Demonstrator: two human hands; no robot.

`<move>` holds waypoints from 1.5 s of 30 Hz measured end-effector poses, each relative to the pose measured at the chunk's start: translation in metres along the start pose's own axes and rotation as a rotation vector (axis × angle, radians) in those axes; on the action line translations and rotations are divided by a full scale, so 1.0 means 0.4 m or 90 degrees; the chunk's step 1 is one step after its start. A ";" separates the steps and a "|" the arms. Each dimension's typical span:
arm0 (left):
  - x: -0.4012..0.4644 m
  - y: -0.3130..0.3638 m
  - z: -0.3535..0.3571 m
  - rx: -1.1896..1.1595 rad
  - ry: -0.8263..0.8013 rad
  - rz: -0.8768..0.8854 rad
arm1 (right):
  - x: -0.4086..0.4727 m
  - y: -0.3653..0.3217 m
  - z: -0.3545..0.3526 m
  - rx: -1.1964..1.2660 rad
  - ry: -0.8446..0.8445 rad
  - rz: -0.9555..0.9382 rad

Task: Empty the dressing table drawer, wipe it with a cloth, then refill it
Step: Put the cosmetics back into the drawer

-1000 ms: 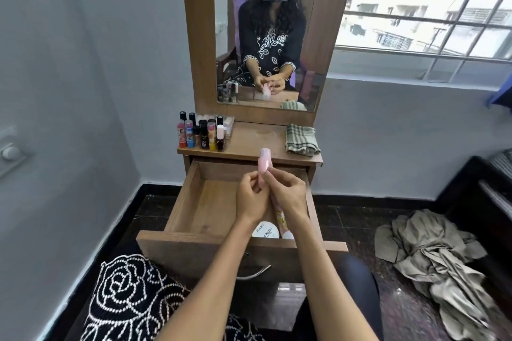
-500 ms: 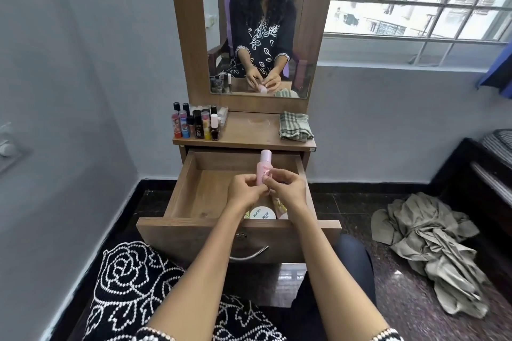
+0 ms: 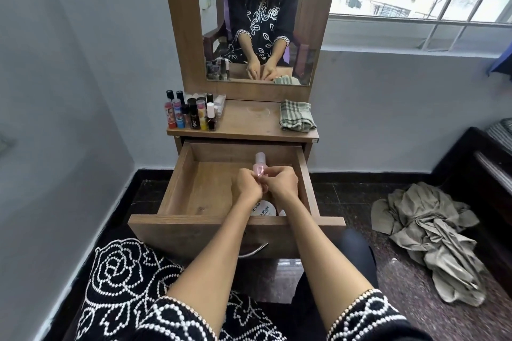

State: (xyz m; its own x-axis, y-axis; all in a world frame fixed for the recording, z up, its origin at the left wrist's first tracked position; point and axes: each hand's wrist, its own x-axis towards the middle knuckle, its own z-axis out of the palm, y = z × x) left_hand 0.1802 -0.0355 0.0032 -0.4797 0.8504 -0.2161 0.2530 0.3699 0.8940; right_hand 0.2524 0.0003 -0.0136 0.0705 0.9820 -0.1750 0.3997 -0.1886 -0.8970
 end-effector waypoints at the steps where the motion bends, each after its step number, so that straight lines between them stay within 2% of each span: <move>1: 0.001 0.000 0.004 0.013 0.008 -0.010 | 0.002 -0.003 0.007 -0.016 0.002 0.005; 4: 0.014 -0.006 0.014 0.033 0.019 -0.038 | 0.011 -0.006 0.020 -0.067 -0.009 0.009; 9: 0.026 -0.014 0.033 -0.021 0.005 -0.069 | 0.021 0.004 0.024 -0.120 -0.016 -0.012; 15: 0.005 0.019 0.026 -0.201 0.011 -0.219 | 0.025 0.004 0.027 -0.168 -0.020 -0.030; 25: 0.003 0.020 0.027 -0.256 0.016 -0.255 | 0.017 -0.003 0.027 -0.216 -0.055 -0.064; 33: -0.007 0.019 0.020 -0.221 0.005 -0.232 | 0.007 -0.008 0.023 -0.250 -0.067 -0.070; 39: 0.001 0.001 0.021 -0.105 0.008 -0.142 | 0.001 -0.009 0.014 -0.258 -0.041 -0.087; 45: -0.002 -0.003 0.026 -0.066 0.033 -0.095 | 0.003 -0.002 0.018 -0.231 0.007 -0.125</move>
State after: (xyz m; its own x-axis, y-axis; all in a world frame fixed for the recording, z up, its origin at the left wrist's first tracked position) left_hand 0.1892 -0.0328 -0.0016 -0.5492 0.7671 -0.3315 0.0885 0.4479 0.8897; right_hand 0.2457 0.0017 -0.0160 -0.0295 0.9995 -0.0089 0.7024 0.0144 -0.7117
